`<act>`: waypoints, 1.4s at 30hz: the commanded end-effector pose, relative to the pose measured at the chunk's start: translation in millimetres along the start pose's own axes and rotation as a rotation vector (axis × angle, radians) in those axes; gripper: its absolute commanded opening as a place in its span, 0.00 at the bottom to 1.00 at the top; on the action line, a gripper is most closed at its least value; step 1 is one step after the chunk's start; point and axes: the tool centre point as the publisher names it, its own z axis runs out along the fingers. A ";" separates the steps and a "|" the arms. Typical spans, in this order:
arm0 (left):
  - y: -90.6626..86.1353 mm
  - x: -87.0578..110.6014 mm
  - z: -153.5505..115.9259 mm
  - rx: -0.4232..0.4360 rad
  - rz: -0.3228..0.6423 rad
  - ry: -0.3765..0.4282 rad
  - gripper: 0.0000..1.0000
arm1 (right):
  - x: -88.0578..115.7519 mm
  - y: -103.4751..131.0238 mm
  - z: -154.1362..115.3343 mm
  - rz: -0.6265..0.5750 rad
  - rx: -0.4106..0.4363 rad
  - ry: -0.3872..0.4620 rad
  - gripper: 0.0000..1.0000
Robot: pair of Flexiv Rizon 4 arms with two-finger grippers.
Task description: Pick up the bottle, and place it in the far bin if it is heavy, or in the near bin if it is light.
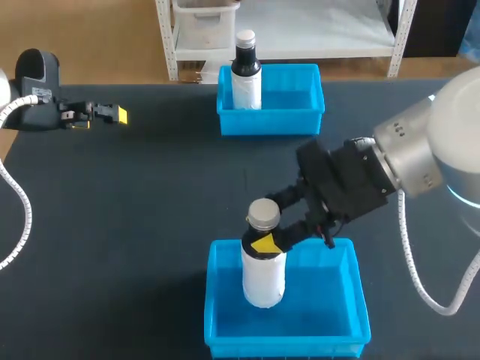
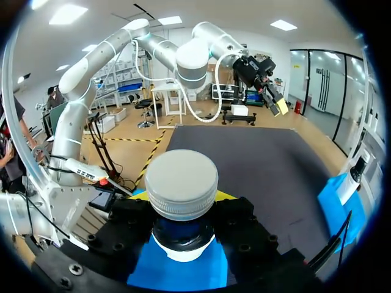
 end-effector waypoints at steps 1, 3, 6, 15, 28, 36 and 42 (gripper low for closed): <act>0.0 0.0 0.0 0.000 0.000 0.000 1.00 | 5.3 -4.0 2.7 0.000 -0.007 -0.010 0.00; 0.0 0.0 0.0 0.000 0.000 0.000 1.00 | 6.7 -5.3 3.2 -0.003 -0.002 -0.003 0.00; 0.0 0.0 0.0 0.000 0.000 0.000 1.00 | 7.6 -7.1 3.3 -0.004 0.001 -0.004 0.00; 0.0 0.0 0.0 0.000 0.000 0.000 1.00 | 9.7 -7.2 8.4 -0.006 -0.012 0.009 0.02; 0.0 0.0 0.0 0.000 0.000 0.000 1.00 | 10.7 -4.5 7.2 -0.011 -0.023 0.031 1.00; 0.0 0.0 0.0 0.000 0.000 0.000 1.00 | 9.7 -1.3 0.8 -0.005 -0.026 0.049 1.00; 0.0 0.0 0.0 0.000 0.000 0.000 1.00 | 17.7 -1.6 -32.2 0.022 -0.002 0.086 1.00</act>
